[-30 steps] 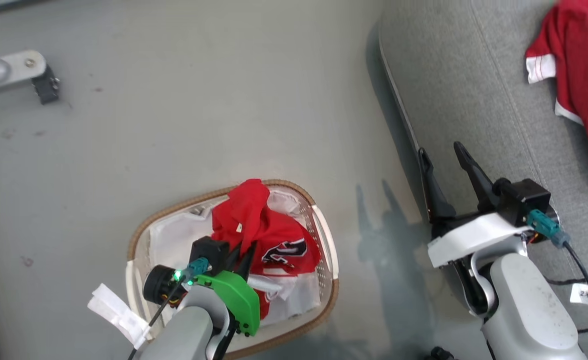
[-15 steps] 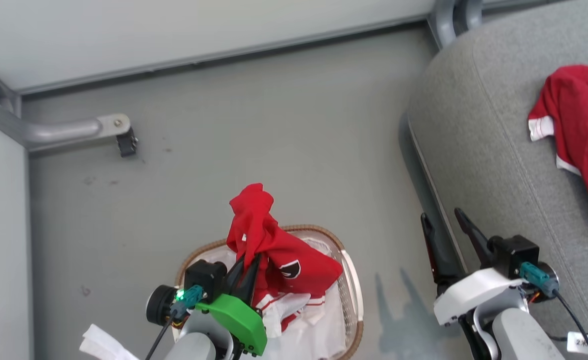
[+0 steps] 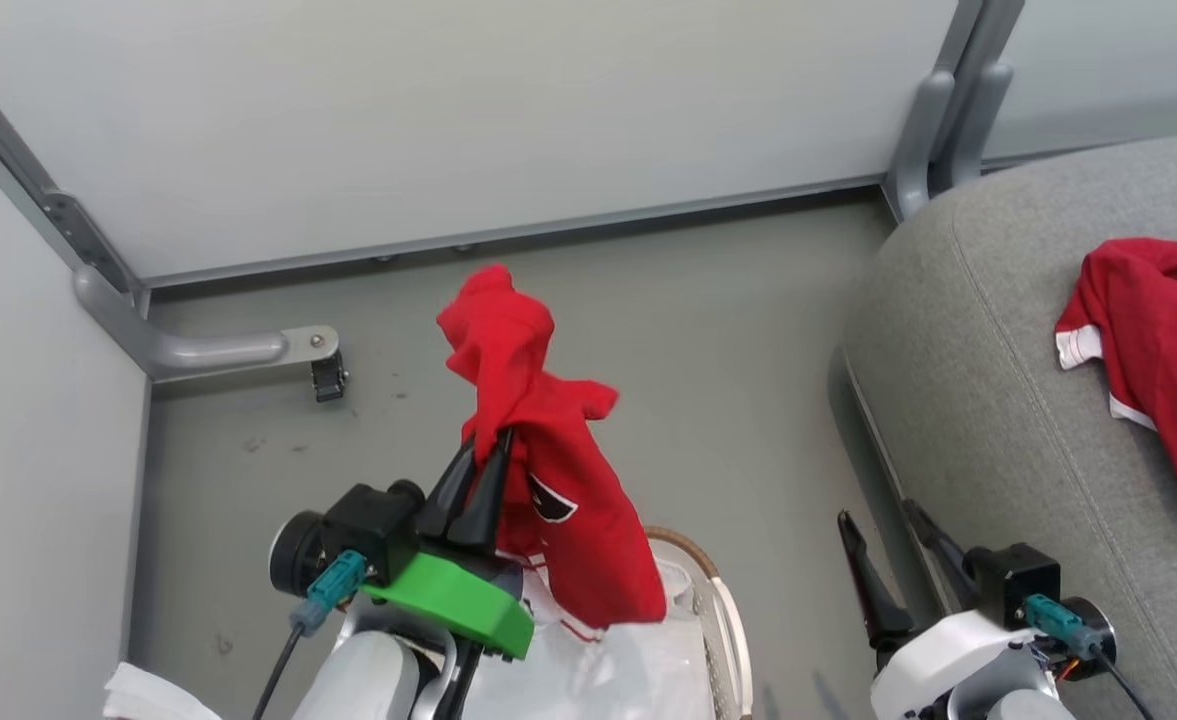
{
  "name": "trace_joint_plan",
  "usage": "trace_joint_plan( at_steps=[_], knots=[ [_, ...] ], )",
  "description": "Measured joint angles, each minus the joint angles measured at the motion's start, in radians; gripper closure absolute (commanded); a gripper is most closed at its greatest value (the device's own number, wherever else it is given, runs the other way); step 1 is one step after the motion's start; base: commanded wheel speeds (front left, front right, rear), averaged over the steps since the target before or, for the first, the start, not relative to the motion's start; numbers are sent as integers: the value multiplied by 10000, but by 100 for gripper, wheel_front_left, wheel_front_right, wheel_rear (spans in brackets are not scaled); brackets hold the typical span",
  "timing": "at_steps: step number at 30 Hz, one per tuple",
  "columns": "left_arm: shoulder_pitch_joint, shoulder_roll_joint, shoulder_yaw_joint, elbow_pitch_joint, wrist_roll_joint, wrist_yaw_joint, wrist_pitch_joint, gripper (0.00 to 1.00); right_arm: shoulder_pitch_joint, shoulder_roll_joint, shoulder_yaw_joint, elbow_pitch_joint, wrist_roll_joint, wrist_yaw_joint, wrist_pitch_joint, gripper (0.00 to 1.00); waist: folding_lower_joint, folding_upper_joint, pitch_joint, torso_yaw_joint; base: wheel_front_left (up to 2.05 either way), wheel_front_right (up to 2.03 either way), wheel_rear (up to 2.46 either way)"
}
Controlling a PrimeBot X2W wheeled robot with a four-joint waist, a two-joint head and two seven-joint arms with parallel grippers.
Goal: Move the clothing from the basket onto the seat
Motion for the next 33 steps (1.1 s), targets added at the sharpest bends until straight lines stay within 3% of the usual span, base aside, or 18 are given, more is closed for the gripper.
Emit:
trace_joint_plan(
  at_steps=[5,17,22,27,28,29,30,31,33],
  knots=[
    [-33,2,146,-779,36,0,0,100,102,-113,690,-38,-81,0,0,0,0,-1,-255,185,0,0,0],
    [-236,-2,-665,-1237,-121,0,0,100,-1332,-146,4418,-995,401,2,2,0,0,0,-393,672,0,0,0],
    [-394,-4,-1147,-1229,-284,0,0,100,-2088,-52,4984,-1162,447,2,0,0,0,0,-391,1014,0,0,0],
    [-453,6,-1549,-1298,-504,0,0,100,-2502,71,4807,-807,86,2,0,0,0,0,-353,1383,0,0,0],
    [-466,4,-1666,-1319,-579,0,2,100,-2524,77,4769,-648,15,2,0,7,0,-1,-344,1441,0,0,0],
    [-476,0,-1793,-1335,-606,0,0,100,-2562,84,4761,-453,-27,2,0,59,0,0,-334,1511,0,0,0],
    [-478,0,-1916,-1388,-750,0,0,100,-2601,96,4759,-222,-69,2,0,85,0,0,-323,1580,0,0,0],
    [-493,6,-2000,-1448,-859,0,0,100,-2619,109,4759,-19,-67,2,0,100,0,0,-311,1643,0,0,0],
    [-521,0,-2163,-1517,-976,0,2,100,-2622,121,4750,291,29,2,0,100,0,0,-290,1742,0,0,0]
  ],
)
